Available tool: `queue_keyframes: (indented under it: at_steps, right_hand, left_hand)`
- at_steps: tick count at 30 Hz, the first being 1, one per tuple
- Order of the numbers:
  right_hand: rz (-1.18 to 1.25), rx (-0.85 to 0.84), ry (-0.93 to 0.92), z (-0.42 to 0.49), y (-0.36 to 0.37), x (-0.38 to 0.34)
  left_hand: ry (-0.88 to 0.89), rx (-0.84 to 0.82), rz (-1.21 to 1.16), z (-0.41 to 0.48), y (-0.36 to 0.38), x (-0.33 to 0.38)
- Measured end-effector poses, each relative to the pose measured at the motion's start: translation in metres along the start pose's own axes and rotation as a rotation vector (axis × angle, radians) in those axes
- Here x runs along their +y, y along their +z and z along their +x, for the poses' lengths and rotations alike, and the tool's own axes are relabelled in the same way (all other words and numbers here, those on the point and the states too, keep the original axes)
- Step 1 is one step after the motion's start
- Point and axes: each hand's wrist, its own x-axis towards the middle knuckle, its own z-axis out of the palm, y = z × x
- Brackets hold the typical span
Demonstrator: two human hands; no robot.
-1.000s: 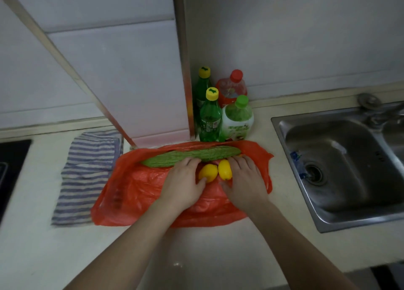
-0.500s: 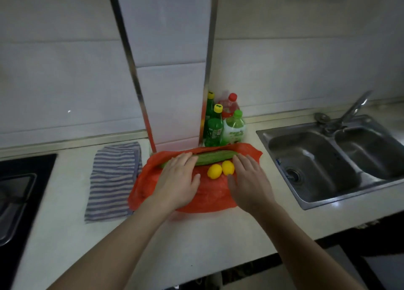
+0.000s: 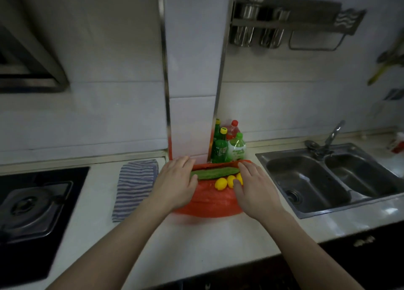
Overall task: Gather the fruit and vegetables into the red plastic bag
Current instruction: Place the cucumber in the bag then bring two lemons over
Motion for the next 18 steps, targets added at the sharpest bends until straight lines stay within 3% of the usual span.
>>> queue_keyframes:
  at_steps: [18]
  right_hand:
    - [0.106, -0.004, -0.18, -0.085, -0.045, -0.041]
  left_hand:
    - [-0.229, 0.028, 0.112, -0.141, -0.071, 0.038]
